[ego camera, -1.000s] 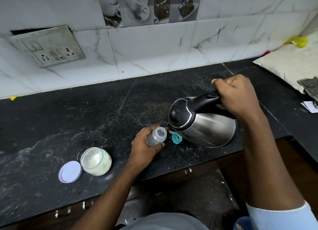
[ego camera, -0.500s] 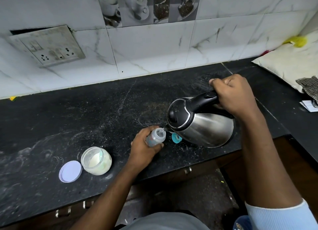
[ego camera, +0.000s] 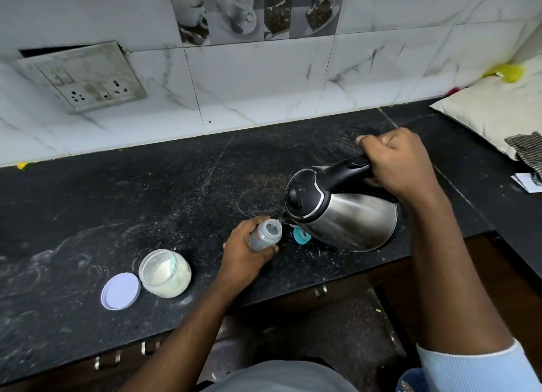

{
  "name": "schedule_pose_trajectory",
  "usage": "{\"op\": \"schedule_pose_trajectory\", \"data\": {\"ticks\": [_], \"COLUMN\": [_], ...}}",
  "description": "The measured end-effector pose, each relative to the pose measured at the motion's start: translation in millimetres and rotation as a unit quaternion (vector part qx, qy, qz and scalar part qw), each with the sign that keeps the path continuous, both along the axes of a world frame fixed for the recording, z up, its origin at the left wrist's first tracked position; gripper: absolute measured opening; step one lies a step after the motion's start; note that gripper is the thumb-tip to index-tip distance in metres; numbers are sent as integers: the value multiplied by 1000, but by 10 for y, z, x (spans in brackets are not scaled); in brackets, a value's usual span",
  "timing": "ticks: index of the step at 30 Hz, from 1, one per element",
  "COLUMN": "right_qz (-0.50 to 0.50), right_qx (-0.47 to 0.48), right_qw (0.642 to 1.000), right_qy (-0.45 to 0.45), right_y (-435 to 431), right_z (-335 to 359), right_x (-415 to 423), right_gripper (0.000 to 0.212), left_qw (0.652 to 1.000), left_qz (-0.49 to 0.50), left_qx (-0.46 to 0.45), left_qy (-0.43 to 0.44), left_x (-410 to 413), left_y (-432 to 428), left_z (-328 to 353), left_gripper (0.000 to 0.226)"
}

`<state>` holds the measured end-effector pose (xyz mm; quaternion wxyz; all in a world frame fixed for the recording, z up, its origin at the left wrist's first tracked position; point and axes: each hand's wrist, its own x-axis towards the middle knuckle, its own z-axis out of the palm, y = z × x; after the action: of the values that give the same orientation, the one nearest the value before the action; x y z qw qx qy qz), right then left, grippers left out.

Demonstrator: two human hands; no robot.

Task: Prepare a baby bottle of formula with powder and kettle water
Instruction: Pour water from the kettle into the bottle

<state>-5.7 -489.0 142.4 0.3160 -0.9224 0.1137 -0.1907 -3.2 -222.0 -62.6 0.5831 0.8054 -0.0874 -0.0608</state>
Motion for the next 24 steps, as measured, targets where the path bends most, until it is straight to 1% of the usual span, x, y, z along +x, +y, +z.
{"op": "schedule_pose_trajectory", "data": {"ticks": [24], "right_qz": [-3], "right_qx": [-5], "right_qw": [1000], "right_qy": [-3], "right_y": [49], "right_z": [9], "right_x": [-51], "right_gripper": [57], "left_qw": [1000], "left_qz": [-10], "left_qx": [17], "left_qy": [1], "left_x": [-36], "left_y": [15], "left_z": [56], "left_gripper": [63]}}
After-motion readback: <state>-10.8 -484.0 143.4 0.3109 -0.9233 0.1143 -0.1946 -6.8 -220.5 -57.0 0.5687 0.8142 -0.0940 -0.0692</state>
